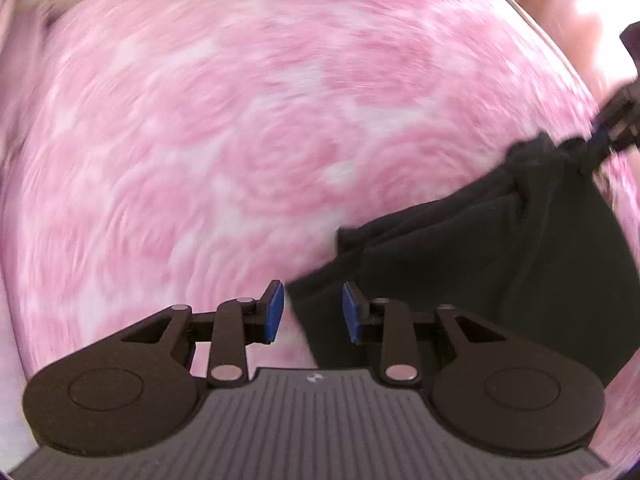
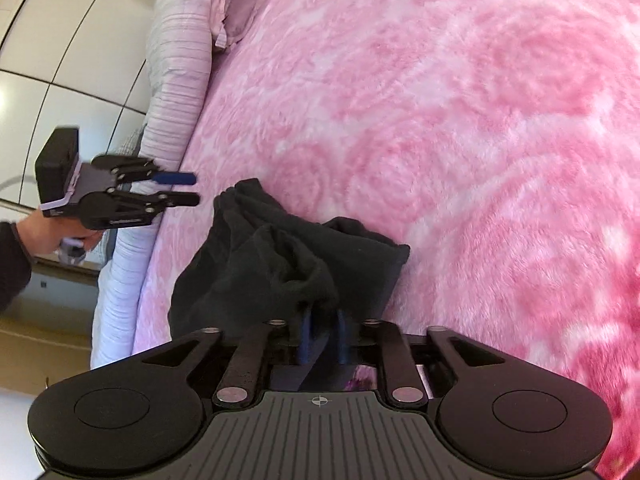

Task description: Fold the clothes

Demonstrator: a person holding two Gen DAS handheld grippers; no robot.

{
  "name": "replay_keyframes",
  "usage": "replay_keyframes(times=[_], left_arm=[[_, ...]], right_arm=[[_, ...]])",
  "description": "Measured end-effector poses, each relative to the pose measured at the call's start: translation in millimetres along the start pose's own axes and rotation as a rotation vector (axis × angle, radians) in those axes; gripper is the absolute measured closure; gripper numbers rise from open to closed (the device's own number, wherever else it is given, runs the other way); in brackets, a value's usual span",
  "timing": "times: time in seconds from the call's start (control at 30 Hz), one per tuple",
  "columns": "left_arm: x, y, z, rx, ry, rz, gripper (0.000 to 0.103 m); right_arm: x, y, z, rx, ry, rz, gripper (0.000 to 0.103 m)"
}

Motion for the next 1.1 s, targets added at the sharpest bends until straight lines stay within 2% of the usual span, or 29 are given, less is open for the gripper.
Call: replay_keyframes(times=[0.03, 0.07, 0.2, 0.27, 0.3, 0.33, 0.37, 0.43, 0.53, 0.6, 0.7, 0.87, 0.97, 1.1], left_arm=[[1.9, -3.7, 1.6, 0.0, -0.01, -0.024, 0.075], [1.1, -7.7, 5.3, 0.0, -0.021, -0.042, 0.075], [-9.4, -12.4, 27.5, -0.011, -0.089, -0.096, 0.076], [-15.3, -11.1, 41.6, -0.009, -0.092, -0.111, 0.077], [-17.7, -10.0, 49.2, -0.008, -0.086, -0.117, 0.079], [-18.7, -7.8, 50.3, -0.016, -0.086, -0.121, 0.08], [-19.5, -5.5, 50.3, -0.025, -0.085, -0.125, 0.08], [-21.1, -0.8, 50.4, -0.043, -0.085, -0.133, 0.08], [-22.4, 2.0, 46.7, -0.081, -0.085, -0.137, 0.08], [-20.0, -1.3, 55.0, -0.075, -0.084, -0.157, 0.079], [-19.9, -4.3, 55.9, -0.083, -0.069, -0.163, 0.078], [-17.9, -10.5, 47.6, -0.104, -0.036, -0.172, 0.078], [-10.5, -13.5, 47.3, -0.118, -0.045, -0.216, 0.074], [7.1, -19.3, 44.3, -0.133, 0.01, -0.26, 0.075]], right_arm=[[1.2, -0.3, -2.4, -0.007, -0.003, 0.0, 0.059], [2.8, 0.3, -3.7, -0.02, -0.003, 0.0, 0.056], [10.0, 7.1, 3.7, -0.053, -0.01, -0.003, 0.055], [10.7, 10.5, 10.8, -0.064, -0.024, 0.0, 0.055], [10.0, 11.9, 15.2, -0.062, -0.037, -0.001, 0.063], [7.9, 13.4, 21.0, -0.051, -0.062, 0.0, 0.091], [5.9, 15.3, 23.5, -0.037, -0.074, 0.01, 0.095], [8.2, 22.7, 13.6, -0.057, -0.05, 0.023, 0.096], [19.2, 24.9, -5.0, -0.089, -0.023, -0.061, 0.097], [10.6, 18.3, 3.9, -0.074, -0.049, -0.062, 0.097], [-0.9, 17.0, 9.9, -0.071, -0.043, -0.02, 0.097], [10.8, 21.4, -9.2, -0.122, -0.009, -0.08, 0.097], [-5.2, 17.1, 8.1, -0.094, -0.048, -0.059, 0.097], [-6.6, 17.4, 12.1, -0.088, -0.052, -0.074, 0.097]])
Point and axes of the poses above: each gripper's, at about its wrist camera, not at the fingertips, and z roughly the way its jaws point, x to its left, y to its top, the point moved 8 cm from there along z, roughly the way its jaws point, and after that the axes turned 12 degrees about -y, right-handed, at the moved point
